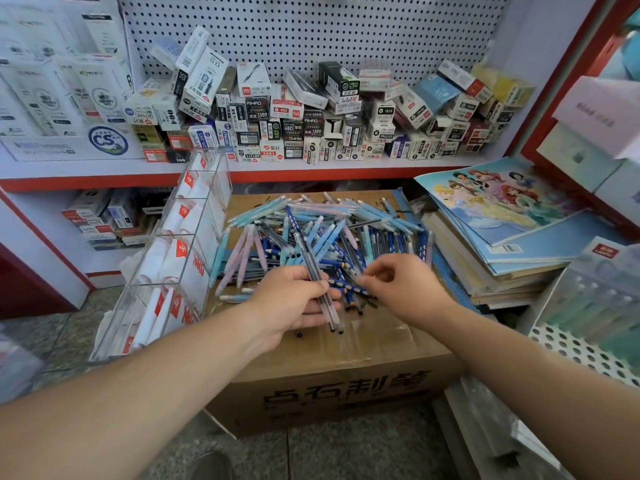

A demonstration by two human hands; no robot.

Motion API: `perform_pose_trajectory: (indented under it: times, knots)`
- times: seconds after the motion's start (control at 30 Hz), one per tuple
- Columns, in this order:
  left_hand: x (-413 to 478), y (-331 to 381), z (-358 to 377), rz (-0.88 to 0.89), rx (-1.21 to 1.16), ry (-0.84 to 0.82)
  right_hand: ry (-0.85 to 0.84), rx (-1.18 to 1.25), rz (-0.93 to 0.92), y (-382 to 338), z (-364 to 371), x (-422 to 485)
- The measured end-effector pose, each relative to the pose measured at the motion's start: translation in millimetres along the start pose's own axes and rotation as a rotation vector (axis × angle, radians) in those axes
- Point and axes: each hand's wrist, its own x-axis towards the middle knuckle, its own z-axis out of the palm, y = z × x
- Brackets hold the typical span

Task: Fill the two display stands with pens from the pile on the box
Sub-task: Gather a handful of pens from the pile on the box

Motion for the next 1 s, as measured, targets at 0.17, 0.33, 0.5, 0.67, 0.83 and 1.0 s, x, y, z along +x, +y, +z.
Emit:
perform_pose_trajectory:
  times: [0.17, 0.33, 0.5, 0.67, 0.83, 1.0]
  knots:
    - [0, -4, -2, -0.019, 0.045, -0.029, 0.09, -0.273, 0.123, 26, -7, 29]
    - [2, -6, -2, -0.008, 0.056, -0.06, 0.064, -0.298, 0.176, 24, 3, 37]
    - [6, -7, -2, -0.001, 0.07, -0.075, 0.033, -0.358, 0.221, 18, 3, 39]
    - [6, -7, -2, -0.006, 0.082, -0.074, 0.035, -0.235, 0.26, 20, -2, 36]
    - [6, -6, 0, 0.006, 0.079, -0.057, 0.028, 0.176, 0.239, 10, -13, 13]
    - [6, -7, 3, 0.02, 0.033, -0.081, -0.196, 0.305, 0.112, -8, -6, -19]
